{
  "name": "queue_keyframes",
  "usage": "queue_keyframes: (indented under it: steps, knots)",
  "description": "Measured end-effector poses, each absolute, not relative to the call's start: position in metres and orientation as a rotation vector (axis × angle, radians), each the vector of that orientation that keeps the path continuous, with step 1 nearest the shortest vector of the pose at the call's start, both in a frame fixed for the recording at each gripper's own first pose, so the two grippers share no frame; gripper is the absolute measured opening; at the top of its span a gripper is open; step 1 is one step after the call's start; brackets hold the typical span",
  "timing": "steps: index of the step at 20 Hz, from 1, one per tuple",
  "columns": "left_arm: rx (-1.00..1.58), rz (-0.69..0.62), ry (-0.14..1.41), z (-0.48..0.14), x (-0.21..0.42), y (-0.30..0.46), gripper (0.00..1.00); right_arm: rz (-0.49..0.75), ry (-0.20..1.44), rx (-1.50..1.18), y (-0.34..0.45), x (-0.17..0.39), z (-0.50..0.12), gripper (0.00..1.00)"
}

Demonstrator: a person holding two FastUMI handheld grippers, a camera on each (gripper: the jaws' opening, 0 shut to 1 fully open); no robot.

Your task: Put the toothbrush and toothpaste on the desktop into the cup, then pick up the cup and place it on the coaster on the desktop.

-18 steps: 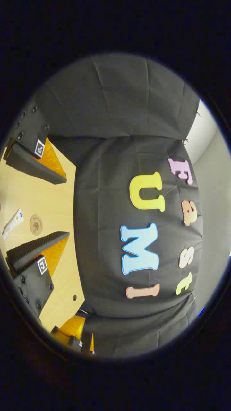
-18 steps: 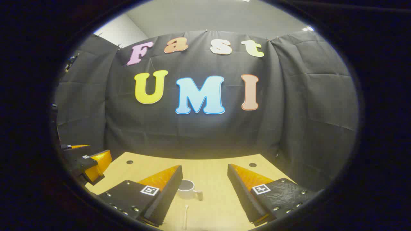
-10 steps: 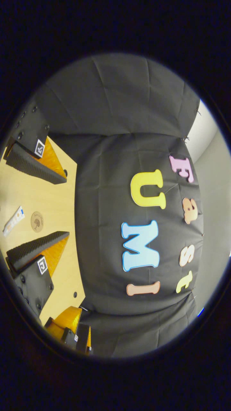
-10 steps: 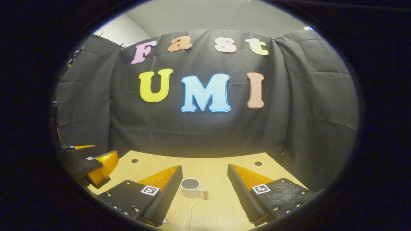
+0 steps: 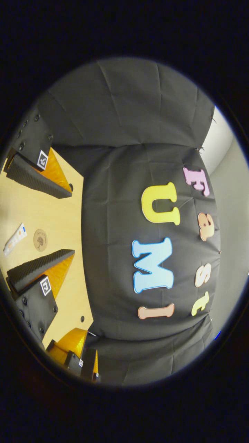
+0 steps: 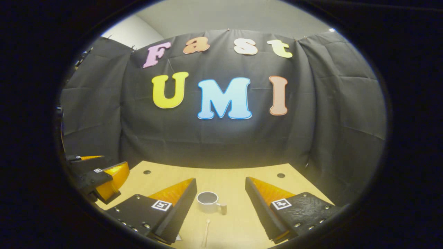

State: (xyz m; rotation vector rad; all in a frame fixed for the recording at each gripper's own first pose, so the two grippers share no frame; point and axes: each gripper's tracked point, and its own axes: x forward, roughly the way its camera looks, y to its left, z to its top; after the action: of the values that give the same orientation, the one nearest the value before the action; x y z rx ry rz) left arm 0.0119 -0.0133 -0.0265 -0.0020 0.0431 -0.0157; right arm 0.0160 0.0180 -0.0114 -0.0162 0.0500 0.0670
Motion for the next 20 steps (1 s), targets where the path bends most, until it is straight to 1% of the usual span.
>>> queue_keyframes:
  steps: [4, 6, 7, 8, 9, 10, 11, 12, 13, 14, 20]
  knots:
    - [-0.002, -0.034, 0.180, -0.079, 0.027, -0.020, 0.95, 0.084, 0.142, -0.027, 0.022, 0.026, -0.044, 0.89]
    - [0.002, -0.050, 0.259, -0.115, 0.034, -0.027, 0.95, 0.094, 0.212, -0.024, 0.023, 0.033, -0.069, 0.89]
    - [-0.007, -0.066, 0.309, -0.135, 0.039, -0.032, 0.92, 0.099, 0.252, -0.019, 0.025, 0.035, -0.083, 0.89]
    - [-0.020, -0.081, 0.361, -0.157, 0.043, -0.038, 0.95, 0.105, 0.301, -0.015, 0.026, 0.040, -0.098, 0.89]
    - [-0.029, -0.092, 0.410, -0.176, 0.045, -0.042, 0.92, 0.110, 0.350, -0.007, 0.029, 0.040, -0.115, 0.89]
    - [-0.031, -0.097, 0.451, -0.194, 0.048, -0.045, 0.92, 0.117, 0.393, 0.000, 0.032, 0.042, -0.129, 0.89]
    - [-0.025, -0.100, 0.485, -0.205, 0.052, -0.047, 0.96, 0.122, 0.433, 0.006, 0.036, 0.042, -0.144, 0.90]
    - [-0.012, -0.100, 0.516, -0.221, 0.052, -0.048, 0.96, 0.127, 0.470, 0.011, 0.039, 0.042, -0.157, 0.90]
    - [-0.005, -0.097, 0.549, -0.238, 0.052, -0.049, 0.93, 0.135, 0.503, 0.014, 0.040, 0.044, -0.167, 0.89]
    - [-0.006, -0.095, 0.577, -0.256, 0.054, -0.048, 0.97, 0.139, 0.528, 0.014, 0.039, 0.045, -0.175, 0.90]
    - [-0.029, -0.071, 0.727, -0.318, 0.052, -0.048, 0.97, 0.154, 0.654, 0.000, 0.048, 0.050, -0.228, 0.90]
